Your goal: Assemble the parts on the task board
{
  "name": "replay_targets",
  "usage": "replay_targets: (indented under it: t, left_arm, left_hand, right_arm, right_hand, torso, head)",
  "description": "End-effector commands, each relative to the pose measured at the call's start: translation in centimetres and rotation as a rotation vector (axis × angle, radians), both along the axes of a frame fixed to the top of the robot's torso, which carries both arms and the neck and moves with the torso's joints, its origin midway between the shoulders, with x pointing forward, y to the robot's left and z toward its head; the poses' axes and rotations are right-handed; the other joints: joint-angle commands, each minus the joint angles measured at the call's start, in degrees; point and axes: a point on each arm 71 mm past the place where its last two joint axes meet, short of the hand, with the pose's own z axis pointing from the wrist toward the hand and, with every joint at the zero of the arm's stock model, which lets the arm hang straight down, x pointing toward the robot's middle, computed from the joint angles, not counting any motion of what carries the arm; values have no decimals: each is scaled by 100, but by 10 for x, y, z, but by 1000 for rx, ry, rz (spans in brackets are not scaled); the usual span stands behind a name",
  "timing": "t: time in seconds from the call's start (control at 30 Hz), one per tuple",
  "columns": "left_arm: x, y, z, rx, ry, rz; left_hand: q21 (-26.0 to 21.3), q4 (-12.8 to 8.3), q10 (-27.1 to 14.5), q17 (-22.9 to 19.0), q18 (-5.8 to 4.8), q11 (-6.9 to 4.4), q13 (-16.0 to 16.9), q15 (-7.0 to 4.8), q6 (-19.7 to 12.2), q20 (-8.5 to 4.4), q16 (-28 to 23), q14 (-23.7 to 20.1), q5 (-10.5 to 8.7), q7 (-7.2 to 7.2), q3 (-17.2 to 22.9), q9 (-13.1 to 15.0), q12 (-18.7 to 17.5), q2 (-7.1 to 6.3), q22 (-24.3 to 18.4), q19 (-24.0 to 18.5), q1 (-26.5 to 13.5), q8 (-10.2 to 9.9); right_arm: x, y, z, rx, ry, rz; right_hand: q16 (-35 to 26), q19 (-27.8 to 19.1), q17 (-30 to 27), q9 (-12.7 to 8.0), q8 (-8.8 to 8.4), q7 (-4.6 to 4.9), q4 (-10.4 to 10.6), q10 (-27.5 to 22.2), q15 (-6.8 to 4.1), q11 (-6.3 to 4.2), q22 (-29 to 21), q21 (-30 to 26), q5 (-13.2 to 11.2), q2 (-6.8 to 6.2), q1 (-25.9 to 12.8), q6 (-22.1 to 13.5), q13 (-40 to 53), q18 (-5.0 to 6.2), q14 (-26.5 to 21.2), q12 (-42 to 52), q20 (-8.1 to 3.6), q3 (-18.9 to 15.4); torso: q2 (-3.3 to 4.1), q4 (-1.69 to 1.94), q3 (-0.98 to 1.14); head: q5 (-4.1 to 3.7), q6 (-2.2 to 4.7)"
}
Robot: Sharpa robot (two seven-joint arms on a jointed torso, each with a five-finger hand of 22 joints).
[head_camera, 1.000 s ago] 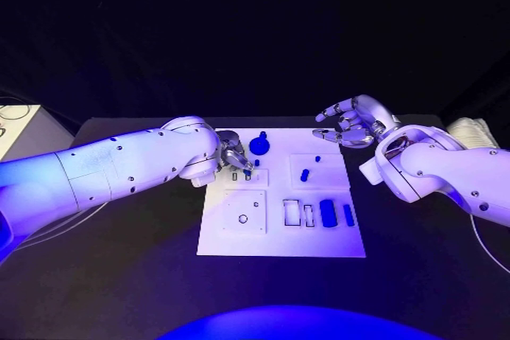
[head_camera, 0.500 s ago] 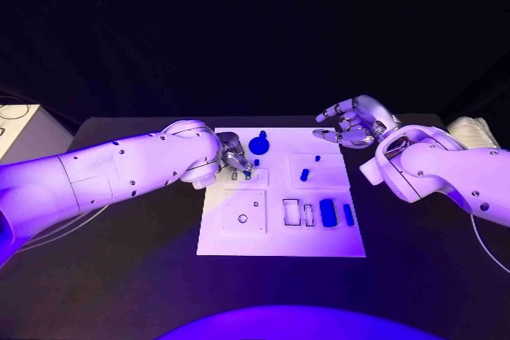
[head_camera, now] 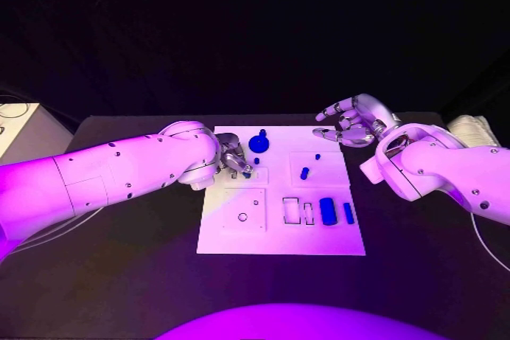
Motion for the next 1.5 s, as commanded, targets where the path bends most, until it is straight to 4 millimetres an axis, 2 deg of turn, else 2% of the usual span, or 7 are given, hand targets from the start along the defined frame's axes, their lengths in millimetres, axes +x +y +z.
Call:
replay_targets:
  t: [0.03,0.53,0.83,1.5]
  left_arm:
    - [-2,0,-2,24,6,-21]
    - [-1,5,-3,35,2,-14]
    - [-2,0,-4,44,16,-32]
    - [0,-6,-6,63,39,-51]
  left_hand:
    - [35,-1206,32,1295,-98,-18,-3,-37,57,17,31,526,43,-31,1156,393,24,48,-3,35,1,18]
    - [38,-1211,30,1286,-100,-21,-15,-40,62,15,28,523,48,-33,1161,395,17,48,4,41,2,16]
    - [38,-1207,49,1298,-100,-22,-3,-43,70,11,32,528,41,-35,1151,398,24,44,2,41,-18,12]
    - [13,-933,245,1421,-115,-110,29,-106,175,-38,73,575,-88,-161,635,446,45,82,42,87,-280,-41]
  right_arm:
    - [0,1,-1,-6,11,14]
    - [0,1,-2,-7,15,16]
    - [0,1,-2,-8,17,17]
    - [0,0,-2,-10,22,19]
  right_hand:
    - [-27,597,1302,-6,15,-7,12,217,34,24,1501,19,26,12,-66,20,1145,-80,545,-15,5,20]
    - [-29,598,1297,-7,15,-7,13,215,34,24,1503,21,24,11,-69,19,1143,-81,543,-17,5,21]
    - [-32,593,1291,-10,15,-7,15,218,34,24,1496,12,16,11,-84,19,1145,-78,542,-15,5,22]
    - [-34,590,1288,-12,15,-7,17,212,35,24,1491,4,11,11,-95,18,1139,-76,541,-21,5,24]
  torso:
    - [-2,7,1]
    - [1,2,-2]
    - [3,-6,1]
    - [2,-3,2]
  head:
    - [-4,-5]
    - [4,-18]
    - [3,-24]
    - [-35,-60]
